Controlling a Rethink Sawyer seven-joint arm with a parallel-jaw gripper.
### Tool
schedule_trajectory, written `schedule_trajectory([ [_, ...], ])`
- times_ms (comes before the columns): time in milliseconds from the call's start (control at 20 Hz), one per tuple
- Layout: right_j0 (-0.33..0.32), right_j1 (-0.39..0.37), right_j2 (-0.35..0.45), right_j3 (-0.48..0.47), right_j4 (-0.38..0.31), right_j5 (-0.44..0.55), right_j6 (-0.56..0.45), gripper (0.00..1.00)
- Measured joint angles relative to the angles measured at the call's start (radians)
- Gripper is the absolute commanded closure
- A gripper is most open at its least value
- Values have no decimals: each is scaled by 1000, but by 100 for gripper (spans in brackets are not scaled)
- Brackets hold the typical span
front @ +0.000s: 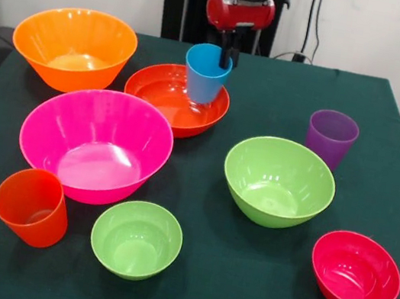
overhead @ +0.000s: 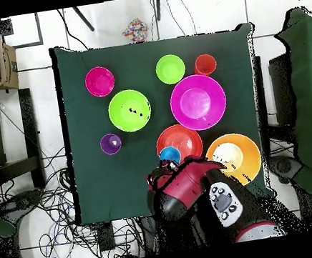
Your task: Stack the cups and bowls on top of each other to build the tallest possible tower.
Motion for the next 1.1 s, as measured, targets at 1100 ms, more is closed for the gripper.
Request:
schedule_trajectory([
  [1100, 27, 79, -106, -15, -1, -74, 0, 100],
])
